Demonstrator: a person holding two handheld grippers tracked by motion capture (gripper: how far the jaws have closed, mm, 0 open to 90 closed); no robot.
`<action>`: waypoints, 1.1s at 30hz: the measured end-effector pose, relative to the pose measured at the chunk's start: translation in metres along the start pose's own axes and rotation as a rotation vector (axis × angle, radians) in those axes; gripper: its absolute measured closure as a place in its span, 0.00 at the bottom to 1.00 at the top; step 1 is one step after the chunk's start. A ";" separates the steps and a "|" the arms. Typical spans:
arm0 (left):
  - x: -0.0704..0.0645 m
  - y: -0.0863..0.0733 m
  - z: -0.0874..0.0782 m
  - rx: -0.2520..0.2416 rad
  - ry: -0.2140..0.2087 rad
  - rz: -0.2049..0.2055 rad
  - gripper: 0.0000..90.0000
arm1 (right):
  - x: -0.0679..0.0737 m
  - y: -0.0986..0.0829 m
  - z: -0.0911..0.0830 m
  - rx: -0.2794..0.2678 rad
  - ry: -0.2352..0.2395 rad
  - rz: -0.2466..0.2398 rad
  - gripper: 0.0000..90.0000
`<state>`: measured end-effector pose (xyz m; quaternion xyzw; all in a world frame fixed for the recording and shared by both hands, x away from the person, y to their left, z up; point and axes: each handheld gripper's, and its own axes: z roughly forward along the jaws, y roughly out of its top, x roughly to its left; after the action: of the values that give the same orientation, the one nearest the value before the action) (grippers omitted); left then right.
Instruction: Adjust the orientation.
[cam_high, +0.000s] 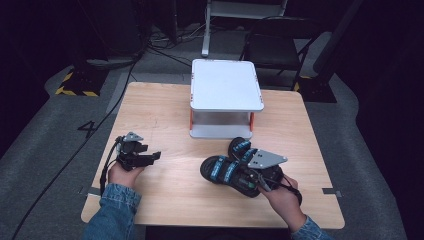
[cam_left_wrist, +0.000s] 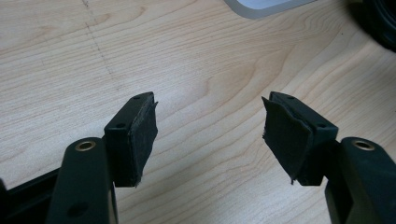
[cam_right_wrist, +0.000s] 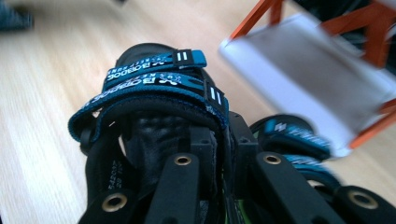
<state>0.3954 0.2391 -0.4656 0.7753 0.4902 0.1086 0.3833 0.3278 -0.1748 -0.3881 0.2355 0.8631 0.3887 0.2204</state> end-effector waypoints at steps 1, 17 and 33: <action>-0.001 0.000 0.001 0.001 0.001 -0.001 0.39 | -0.003 0.001 -0.005 -0.016 -0.005 0.012 0.93; -0.001 0.002 0.004 0.008 -0.001 0.009 0.39 | -0.057 -0.008 -0.060 -0.177 -0.177 0.217 0.93; 0.001 -0.002 0.001 0.019 0.006 0.002 0.39 | -0.109 -0.045 -0.049 -0.131 -0.316 0.398 0.93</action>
<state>0.3950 0.2399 -0.4683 0.7790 0.4916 0.1064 0.3744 0.3757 -0.2923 -0.3717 0.4437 0.7277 0.4377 0.2864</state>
